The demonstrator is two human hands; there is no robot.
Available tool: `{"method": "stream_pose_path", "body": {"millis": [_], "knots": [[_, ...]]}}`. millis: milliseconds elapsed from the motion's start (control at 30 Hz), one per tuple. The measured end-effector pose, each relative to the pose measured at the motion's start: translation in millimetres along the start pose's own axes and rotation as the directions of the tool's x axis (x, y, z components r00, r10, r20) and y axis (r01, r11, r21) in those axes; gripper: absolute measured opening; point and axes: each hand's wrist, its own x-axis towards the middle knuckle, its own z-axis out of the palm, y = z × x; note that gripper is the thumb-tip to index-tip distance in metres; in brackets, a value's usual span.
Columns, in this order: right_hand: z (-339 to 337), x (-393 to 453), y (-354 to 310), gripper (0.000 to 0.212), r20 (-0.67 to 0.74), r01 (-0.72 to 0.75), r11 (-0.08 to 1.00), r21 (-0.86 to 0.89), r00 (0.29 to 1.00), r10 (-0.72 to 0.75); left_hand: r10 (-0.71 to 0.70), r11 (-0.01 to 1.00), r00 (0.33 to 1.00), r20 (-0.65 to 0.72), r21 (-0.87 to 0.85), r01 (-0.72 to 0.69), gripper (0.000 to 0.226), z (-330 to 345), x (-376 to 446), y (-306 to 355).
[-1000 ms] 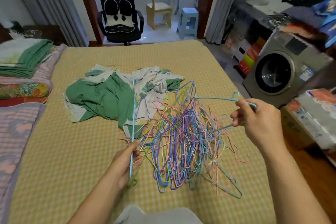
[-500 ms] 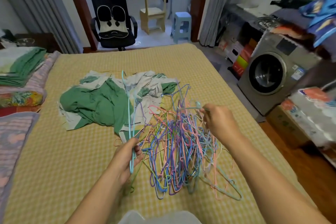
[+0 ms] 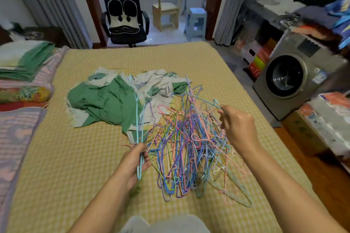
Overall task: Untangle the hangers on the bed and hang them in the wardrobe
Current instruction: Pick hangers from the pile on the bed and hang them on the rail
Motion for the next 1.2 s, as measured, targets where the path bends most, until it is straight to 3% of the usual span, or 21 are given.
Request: {"method": "stream_pose_path", "body": {"millis": [100,200,367,533,733,1000,1200], "knots": [[-17.4,-12.0,-3.0,0.016,-0.034,-0.072,0.978,0.197,0.996,0.08,0.041,0.999,0.998,0.045,-0.012,-0.04,0.004,12.5,2.1,2.8],[-39.0,-17.3,-5.8,0.022,0.025,-0.187,0.896,0.402,0.981,0.194,0.072,0.997,0.994,0.078,-0.025,-0.07,0.005,35.8,11.1,13.0],[-78.7,-23.8,-2.4,0.023,0.097,-0.296,0.765,0.572,0.95,0.295,0.099,0.995,0.983,0.158,-0.008,-0.099,0.009,85.8,39.1,22.7],[-107.0,-26.4,12.7,0.021,0.137,-0.311,0.694,0.65,0.946,0.295,0.093,0.994,0.981,0.169,0.039,-0.1,0.02,122.4,68.0,29.2],[-121.0,-22.4,41.6,0.019,0.107,-0.309,0.732,0.607,0.945,0.31,0.177,0.978,0.983,0.055,0.102,-0.181,0.02,161.5,87.6,26.5],[-101.7,-10.2,70.5,0.024,0.099,-0.367,0.719,0.59,0.917,0.386,0.047,0.984,0.997,0.054,0.171,-0.056,0.019,123.3,92.7,14.8],[-57.7,21.7,79.5,0.024,0.039,-0.372,0.695,0.616,0.895,0.444,0.165,0.945,0.986,-0.039,0.292,-0.146,0.017,113.1,73.8,9.0]]}}
